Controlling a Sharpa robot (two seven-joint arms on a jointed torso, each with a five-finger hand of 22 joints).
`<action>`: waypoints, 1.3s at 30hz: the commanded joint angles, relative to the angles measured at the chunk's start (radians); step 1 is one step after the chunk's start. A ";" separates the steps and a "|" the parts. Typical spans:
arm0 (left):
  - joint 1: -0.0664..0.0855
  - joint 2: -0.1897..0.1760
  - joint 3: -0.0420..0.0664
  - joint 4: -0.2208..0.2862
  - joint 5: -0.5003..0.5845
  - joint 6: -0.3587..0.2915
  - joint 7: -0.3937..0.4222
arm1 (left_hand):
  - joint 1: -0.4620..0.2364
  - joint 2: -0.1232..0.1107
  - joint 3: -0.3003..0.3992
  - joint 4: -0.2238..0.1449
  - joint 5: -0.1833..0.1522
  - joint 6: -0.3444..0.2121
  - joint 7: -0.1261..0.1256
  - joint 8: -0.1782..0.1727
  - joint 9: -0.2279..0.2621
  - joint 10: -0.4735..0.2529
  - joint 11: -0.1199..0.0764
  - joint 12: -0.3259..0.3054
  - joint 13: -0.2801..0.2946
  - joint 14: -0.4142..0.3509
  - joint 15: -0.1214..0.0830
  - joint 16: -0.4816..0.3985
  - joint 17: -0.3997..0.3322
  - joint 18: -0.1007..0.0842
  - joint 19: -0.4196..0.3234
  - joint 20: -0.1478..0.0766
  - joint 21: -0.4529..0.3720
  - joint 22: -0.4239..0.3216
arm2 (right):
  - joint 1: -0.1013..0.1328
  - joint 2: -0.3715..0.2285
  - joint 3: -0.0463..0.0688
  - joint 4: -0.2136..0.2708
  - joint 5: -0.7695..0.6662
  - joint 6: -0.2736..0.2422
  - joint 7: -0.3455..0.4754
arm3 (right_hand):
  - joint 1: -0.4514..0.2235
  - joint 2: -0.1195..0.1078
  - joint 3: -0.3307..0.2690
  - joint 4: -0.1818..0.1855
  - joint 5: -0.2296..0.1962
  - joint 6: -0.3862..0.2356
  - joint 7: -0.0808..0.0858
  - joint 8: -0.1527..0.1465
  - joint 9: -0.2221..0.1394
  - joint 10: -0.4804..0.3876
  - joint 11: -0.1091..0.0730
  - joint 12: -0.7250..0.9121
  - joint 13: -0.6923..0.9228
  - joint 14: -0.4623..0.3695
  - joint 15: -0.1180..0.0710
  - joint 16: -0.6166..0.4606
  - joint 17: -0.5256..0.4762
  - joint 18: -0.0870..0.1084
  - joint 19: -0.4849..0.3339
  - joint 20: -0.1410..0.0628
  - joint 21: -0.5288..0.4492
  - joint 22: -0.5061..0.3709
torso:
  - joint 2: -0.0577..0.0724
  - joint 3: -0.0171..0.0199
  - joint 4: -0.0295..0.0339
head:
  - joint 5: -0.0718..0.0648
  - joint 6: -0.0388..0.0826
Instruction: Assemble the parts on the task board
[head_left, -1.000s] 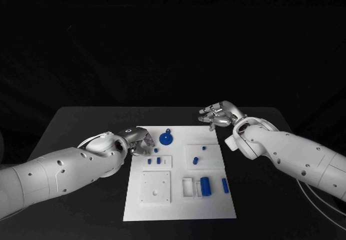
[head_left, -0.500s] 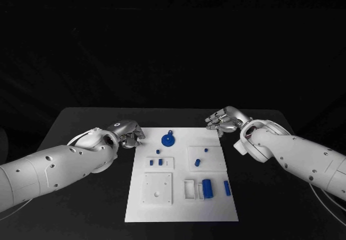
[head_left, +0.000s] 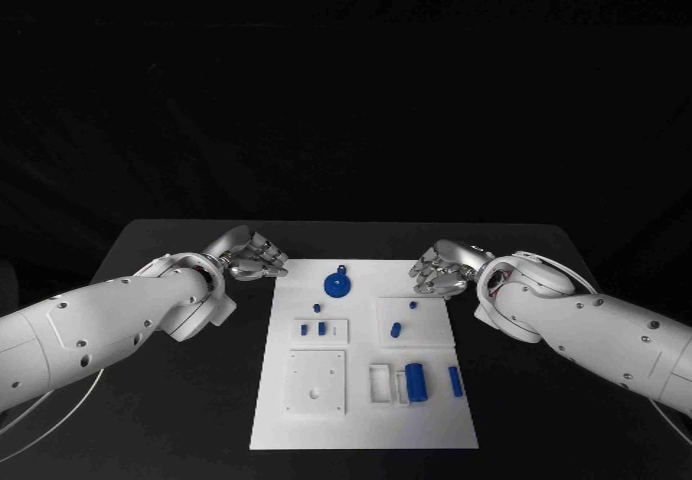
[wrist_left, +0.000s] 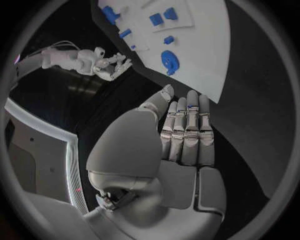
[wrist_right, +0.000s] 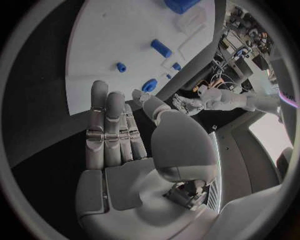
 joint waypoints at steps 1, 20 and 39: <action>0.003 -0.005 0.001 0.021 0.252 0.028 0.090 | -0.014 -0.003 0.013 -0.001 0.006 -0.011 0.002 -0.002 0.000 -0.020 0.004 0.000 0.000 -0.004 0.014 -0.046 -0.001 -0.002 -0.020 0.010 -0.002 -0.039 | -0.003 0.002 -0.011 0.012 -0.187 0.049 -0.082 | -0.002 -0.015 0.009 0.007 -0.021 0.007 0.002 -0.004 -0.001 -0.010 0.002 -0.006 -0.001 0.007 0.003 0.005 -0.001 0.002 0.002 0.003 -0.001 0.000 | 0.000 -0.0002 -0.0017 | 0.001 0.002; 0.003 -0.017 0.000 0.054 0.417 0.005 0.168 | -0.031 0.005 0.013 -0.028 0.011 -0.008 0.004 -0.002 0.000 -0.031 0.010 0.000 0.000 -0.037 0.031 -0.071 -0.001 0.010 -0.010 0.029 0.004 -0.231 | -0.011 0.029 -0.054 0.036 -0.303 0.076 -0.145 | 0.013 -0.053 0.049 0.054 -0.044 0.015 -0.001 -0.003 -0.001 -0.007 0.001 -0.006 -0.001 0.008 0.003 0.010 -0.007 -0.002 0.015 0.002 -0.016 -0.001 | 0.003 -0.0005 0.0023 | 0.002 -0.006; 0.003 -0.019 0.000 0.054 0.424 0.012 0.169 | -0.029 0.010 0.002 -0.030 0.011 -0.007 0.010 -0.002 0.000 -0.031 0.012 0.000 0.000 0.012 0.014 -0.065 0.009 0.018 0.026 0.016 0.024 -0.226 | -0.023 0.052 -0.076 0.023 -0.312 0.037 -0.134 | 0.049 0.002 0.200 0.033 -0.236 0.110 -0.023 0.002 0.004 0.083 -0.029 -0.004 0.001 0.041 -0.012 0.031 0.002 -0.013 0.028 -0.013 0.016 0.051 | 0.003 0.0001 0.0011 | 0.002 -0.016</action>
